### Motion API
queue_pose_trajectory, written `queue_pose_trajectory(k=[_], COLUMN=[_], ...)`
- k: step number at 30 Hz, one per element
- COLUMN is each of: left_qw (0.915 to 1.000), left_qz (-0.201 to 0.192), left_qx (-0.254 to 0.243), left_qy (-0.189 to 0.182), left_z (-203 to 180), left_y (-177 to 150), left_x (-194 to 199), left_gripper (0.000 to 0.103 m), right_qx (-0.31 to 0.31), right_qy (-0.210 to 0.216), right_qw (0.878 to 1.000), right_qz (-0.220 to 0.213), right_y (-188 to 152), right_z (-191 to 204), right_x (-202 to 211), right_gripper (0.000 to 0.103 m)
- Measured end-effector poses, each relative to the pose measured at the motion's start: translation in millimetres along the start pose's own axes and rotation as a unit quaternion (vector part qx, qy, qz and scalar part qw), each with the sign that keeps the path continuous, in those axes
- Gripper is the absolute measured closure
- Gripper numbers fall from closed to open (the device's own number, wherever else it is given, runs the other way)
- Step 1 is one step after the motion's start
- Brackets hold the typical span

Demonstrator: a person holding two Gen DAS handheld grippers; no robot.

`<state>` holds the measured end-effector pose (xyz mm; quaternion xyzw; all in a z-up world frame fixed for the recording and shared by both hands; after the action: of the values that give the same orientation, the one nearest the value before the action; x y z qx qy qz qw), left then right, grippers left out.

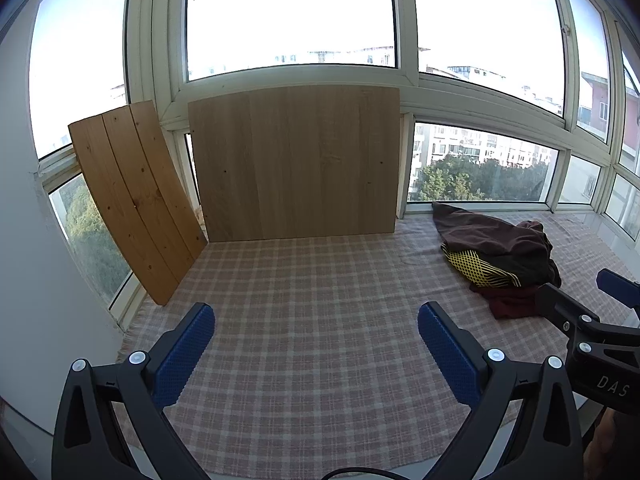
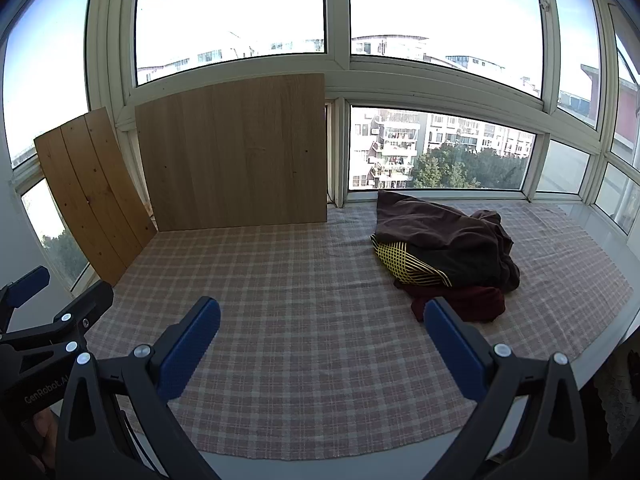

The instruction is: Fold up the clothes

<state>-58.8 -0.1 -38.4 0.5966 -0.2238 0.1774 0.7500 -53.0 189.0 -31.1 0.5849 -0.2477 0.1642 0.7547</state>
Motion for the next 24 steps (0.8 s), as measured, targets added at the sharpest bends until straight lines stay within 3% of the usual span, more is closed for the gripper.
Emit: queue_pose_trajectory(k=[24], left_qw=[0.9999], left_qz=[0.001], left_qx=[-0.011], left_qy=[0.000], left_z=[-0.9], left_y=[4.4], left_x=[-9.5], left_gripper=[0.000], right_qx=[-0.006], right_qy=[-0.004], right_qw=[1.000], right_qz=[0.003], right_y=[1.7], right_z=[-6.6], right_x=[-12.5], right_gripper=[0.000])
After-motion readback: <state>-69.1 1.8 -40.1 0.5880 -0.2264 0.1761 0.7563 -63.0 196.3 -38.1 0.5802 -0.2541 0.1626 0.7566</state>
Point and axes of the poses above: each gripper's, at about its wrist camera, not at the fingertips, and x roughly against the way its jaws point, z to its left, y to its top, the point moved 7 cm from there along -x, roughly the way its jaws point, and after that the axes turned 13 degrees about -x, right-handed, at the moved point
